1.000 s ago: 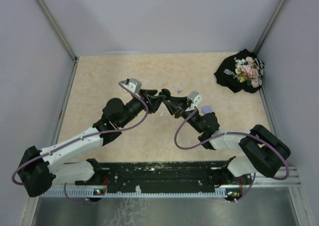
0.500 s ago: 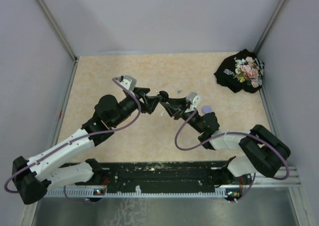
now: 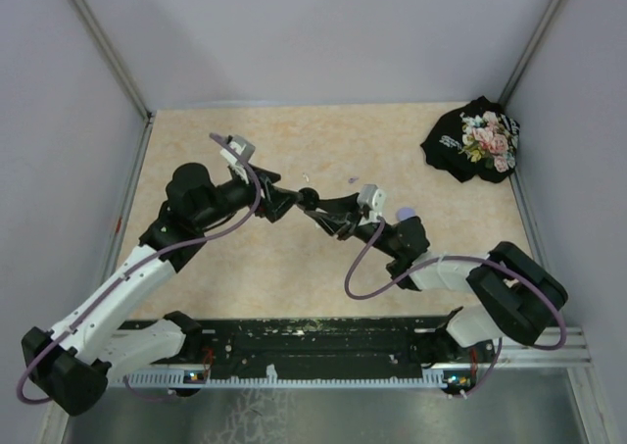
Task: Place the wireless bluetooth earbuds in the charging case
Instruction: Place the earbud in the charging case, then close the charging case.
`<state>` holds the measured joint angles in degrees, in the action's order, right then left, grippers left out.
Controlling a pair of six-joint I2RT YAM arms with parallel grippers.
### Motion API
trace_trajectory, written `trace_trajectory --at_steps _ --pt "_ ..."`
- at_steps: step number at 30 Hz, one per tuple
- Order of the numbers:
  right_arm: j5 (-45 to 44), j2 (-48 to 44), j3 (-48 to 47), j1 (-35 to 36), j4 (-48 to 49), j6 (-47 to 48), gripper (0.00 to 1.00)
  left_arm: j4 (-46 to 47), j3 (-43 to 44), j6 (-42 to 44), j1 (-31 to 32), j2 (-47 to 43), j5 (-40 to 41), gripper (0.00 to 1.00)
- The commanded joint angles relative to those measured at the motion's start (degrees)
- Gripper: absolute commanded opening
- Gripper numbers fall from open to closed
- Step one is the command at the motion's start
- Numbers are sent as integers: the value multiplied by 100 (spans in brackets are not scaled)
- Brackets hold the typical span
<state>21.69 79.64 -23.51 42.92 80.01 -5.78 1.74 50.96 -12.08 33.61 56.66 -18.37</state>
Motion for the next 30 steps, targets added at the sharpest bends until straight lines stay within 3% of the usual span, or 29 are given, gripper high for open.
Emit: trace_trajectory --at_steps 1,11,20,30 --pt "586 131 -294 50 507 -157 0 -248 218 -35 -133 -120 -1324 88" --pt "928 300 -378 50 797 -468 0 -368 379 -342 -497 240 -2499 91" --pt "1046 366 -472 46 900 -641 0 -428 423 -457 -548 581 -2770 92" --pt "1043 546 -562 50 725 -870 0 -48 284 -512 -546 437 -3363 86"
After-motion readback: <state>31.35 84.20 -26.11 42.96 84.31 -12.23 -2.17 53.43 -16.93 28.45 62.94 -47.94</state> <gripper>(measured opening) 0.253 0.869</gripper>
